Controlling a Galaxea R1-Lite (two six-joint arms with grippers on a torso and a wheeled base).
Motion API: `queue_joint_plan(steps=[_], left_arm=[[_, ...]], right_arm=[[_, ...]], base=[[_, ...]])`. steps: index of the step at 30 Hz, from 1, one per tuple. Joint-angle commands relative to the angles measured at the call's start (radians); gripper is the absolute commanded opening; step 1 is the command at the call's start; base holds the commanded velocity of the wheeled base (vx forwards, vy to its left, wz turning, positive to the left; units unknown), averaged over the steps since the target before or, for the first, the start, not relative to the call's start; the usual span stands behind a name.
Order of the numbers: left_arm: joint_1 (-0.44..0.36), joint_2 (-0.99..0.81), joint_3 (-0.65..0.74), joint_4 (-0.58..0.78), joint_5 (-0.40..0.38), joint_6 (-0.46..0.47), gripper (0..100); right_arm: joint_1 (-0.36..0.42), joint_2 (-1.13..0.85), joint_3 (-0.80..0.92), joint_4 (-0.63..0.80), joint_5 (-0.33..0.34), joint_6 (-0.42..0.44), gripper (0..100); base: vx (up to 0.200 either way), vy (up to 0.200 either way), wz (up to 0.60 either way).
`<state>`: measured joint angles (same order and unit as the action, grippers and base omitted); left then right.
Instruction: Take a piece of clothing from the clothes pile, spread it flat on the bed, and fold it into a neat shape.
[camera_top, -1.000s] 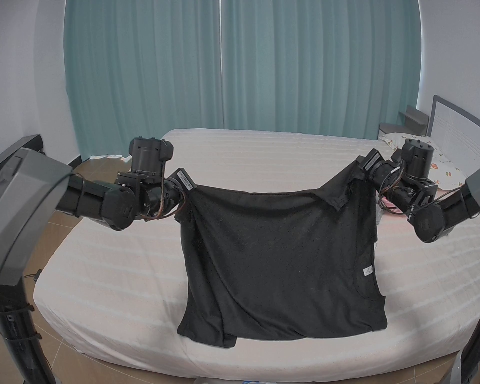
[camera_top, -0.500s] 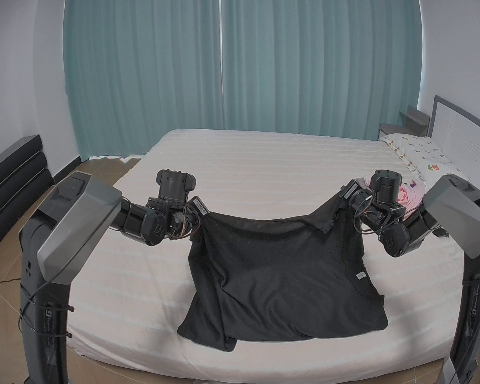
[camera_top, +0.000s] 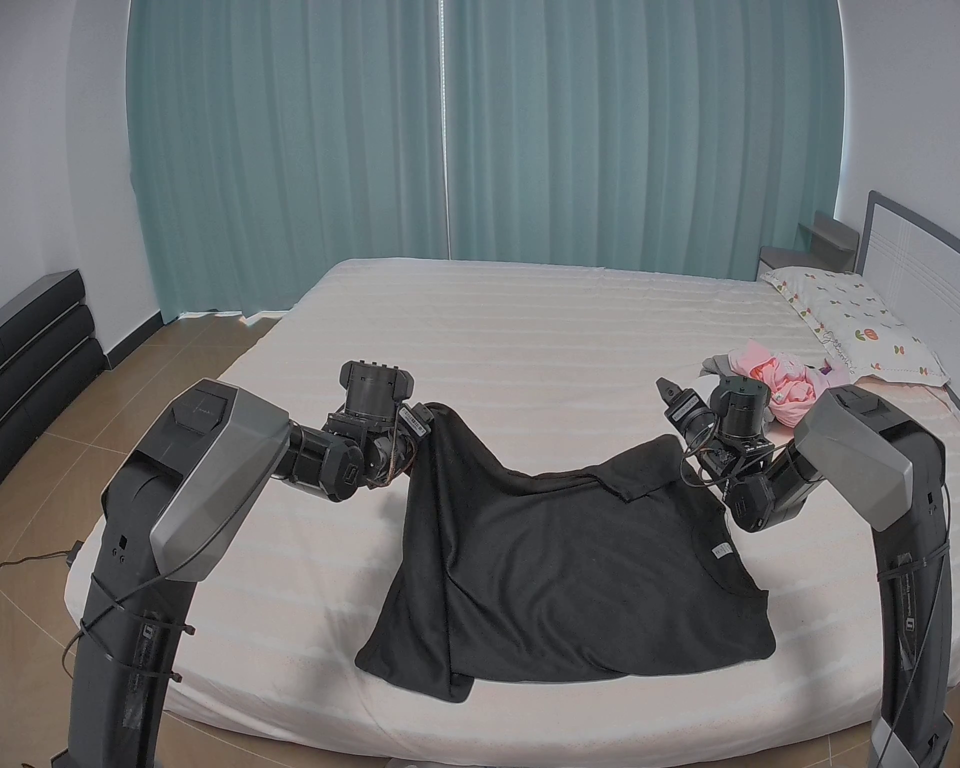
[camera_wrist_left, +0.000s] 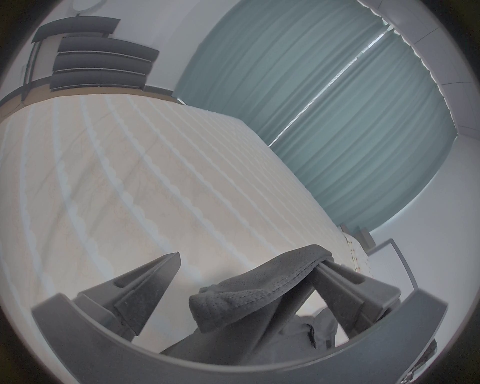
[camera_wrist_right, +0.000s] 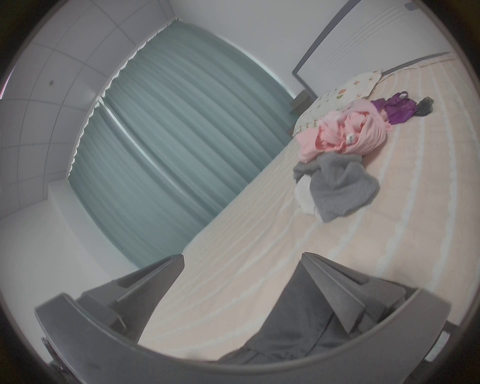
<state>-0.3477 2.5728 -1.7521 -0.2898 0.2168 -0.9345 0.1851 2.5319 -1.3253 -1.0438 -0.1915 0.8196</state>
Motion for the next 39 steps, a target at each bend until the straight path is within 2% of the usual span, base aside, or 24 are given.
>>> queue_joint_plan(steps=[1, 3, 7, 9, 12, 16, 19, 22, 25, 28, 32, 39], left_arm=[[0.045, 0.083, -0.116, 0.003, 0.079, -0.012, 100], [0.055, 0.099, -0.139, 0.006, 0.093, -0.012, 100], [0.068, 0.106, -0.142, 0.1, 0.095, -0.01, 100], [0.067, 0.078, -0.136, 0.218, 0.059, -0.014, 100], [0.067, 0.038, -0.095, 0.267, 0.003, -0.012, 100], [0.07, -0.048, 0.048, 0.261, -0.105, -0.006, 100], [0.084, -0.103, 0.115, 0.241, -0.131, -0.015, 100], [0.093, -0.171, 0.197, 0.225, -0.16, -0.02, 100], [0.114, -0.31, 0.373, 0.175, -0.258, -0.026, 100], [0.114, -0.362, 0.441, 0.164, -0.26, -0.046, 100], [0.104, -0.479, 0.542, 0.164, -0.255, -0.119, 100], [0.087, -0.574, 0.617, 0.166, -0.254, -0.168, 100]], right_arm=[[-0.026, 0.054, -0.075, -0.013, -0.052, 0.026, 100], [-0.029, 0.053, -0.072, -0.01, -0.052, 0.026, 100], [-0.033, 0.05, -0.009, 0.001, -0.028, 0.026, 100], [-0.032, 0.014, 0.075, 0.002, 0.035, 0.027, 100], [-0.027, -0.028, 0.147, 0.004, 0.086, 0.029, 100], [-0.023, -0.082, 0.245, 0.002, 0.159, 0.03, 100], [-0.019, -0.097, 0.27, 0.007, 0.182, 0.033, 100], [-0.016, -0.097, 0.268, 0.042, 0.184, 0.035, 100], [-0.015, -0.091, 0.232, 0.131, 0.193, 0.058, 100], [-0.007, -0.081, 0.201, 0.168, 0.199, 0.072, 100], [0.007, -0.015, 0.104, 0.263, 0.187, 0.073, 100], [0.02, 0.079, -0.064, 0.377, 0.178, 0.072, 100]], base=[[0.0, 0.0, 0.0], [0.0, 0.0, 0.0], [0.0, 0.0, 0.0], [0.0, 0.0, 0.0], [0.0, 0.0, 0.0], [0.0, 0.0, 0.0], [0.0, 0.0, 0.0], [0.0, 0.0, 0.0], [0.0, 0.0, 0.0], [0.0, 0.0, 0.0], [0.0, 0.0, 0.0], [0.0, 0.0, 0.0]])
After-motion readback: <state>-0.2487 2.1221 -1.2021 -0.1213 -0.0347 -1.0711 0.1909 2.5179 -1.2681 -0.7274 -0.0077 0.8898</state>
